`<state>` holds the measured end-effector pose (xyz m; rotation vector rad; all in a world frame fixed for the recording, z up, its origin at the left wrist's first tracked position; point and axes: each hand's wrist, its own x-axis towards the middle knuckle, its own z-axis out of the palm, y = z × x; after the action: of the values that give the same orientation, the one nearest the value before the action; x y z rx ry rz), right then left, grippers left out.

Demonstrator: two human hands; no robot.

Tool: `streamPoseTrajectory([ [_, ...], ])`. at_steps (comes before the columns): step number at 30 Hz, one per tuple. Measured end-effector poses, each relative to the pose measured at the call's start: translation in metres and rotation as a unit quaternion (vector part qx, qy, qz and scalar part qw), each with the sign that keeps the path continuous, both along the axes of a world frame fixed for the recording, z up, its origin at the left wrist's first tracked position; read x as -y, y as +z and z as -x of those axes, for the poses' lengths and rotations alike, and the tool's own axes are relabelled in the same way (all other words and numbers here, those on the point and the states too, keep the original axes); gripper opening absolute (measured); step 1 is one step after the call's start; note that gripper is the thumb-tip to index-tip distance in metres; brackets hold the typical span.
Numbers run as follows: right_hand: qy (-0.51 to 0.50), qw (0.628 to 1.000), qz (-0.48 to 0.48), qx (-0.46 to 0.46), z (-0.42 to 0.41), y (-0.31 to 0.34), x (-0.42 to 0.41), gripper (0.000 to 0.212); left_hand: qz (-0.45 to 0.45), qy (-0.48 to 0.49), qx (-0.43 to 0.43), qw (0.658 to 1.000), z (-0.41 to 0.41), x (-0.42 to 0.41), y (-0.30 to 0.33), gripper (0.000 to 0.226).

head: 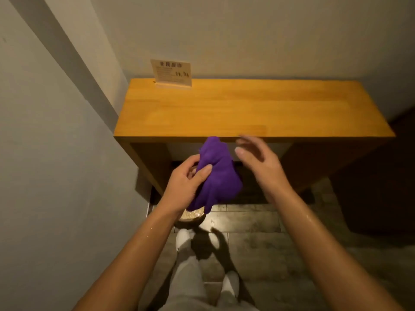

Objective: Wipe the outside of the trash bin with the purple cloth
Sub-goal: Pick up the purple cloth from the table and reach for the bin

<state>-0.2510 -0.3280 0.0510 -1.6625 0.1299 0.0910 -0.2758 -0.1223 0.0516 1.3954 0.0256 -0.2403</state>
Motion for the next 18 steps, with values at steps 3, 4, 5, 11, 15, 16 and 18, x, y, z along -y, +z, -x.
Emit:
streamPoseTrajectory([
  [3, 0.104, 0.993, -0.007, -0.055, 0.051, -0.034, -0.011, 0.06, -0.019, -0.037, -0.044, 0.998, 0.025, 0.019, -0.024, 0.024],
  [4, 0.088, 0.994, -0.01, -0.061, 0.062, -0.048, -0.013, 0.067, -0.032, -0.055, -0.057, 0.996, 0.031, 0.023, -0.032, 0.026],
  [5, 0.057, 0.996, -0.015, -0.069, 0.069, -0.062, -0.014, 0.072, -0.042, -0.075, -0.074, 0.994, 0.034, 0.025, -0.041, 0.028],
  [11, -0.055, 0.992, 0.037, -0.106, 0.08, -0.124, -0.024, 0.053, -0.119, -0.083, -0.137, 0.98, 0.036, 0.027, -0.101, 0.035],
  [15, -0.179, 0.974, 0.029, -0.139, 0.067, -0.182, -0.025, 0.038, -0.212, 0.018, -0.108, 0.971, 0.036, 0.015, -0.164, 0.027],
  [16, -0.212, 0.964, 0.016, -0.158, 0.066, -0.193, -0.019, 0.037, -0.227, 0.046, -0.109, 0.967, 0.036, 0.011, -0.179, 0.027],
  [18, -0.255, 0.947, 0.0, -0.198, 0.066, -0.233, -0.008, 0.043, -0.295, 0.046, -0.109, 0.948, 0.035, 0.0, -0.224, 0.035],
])
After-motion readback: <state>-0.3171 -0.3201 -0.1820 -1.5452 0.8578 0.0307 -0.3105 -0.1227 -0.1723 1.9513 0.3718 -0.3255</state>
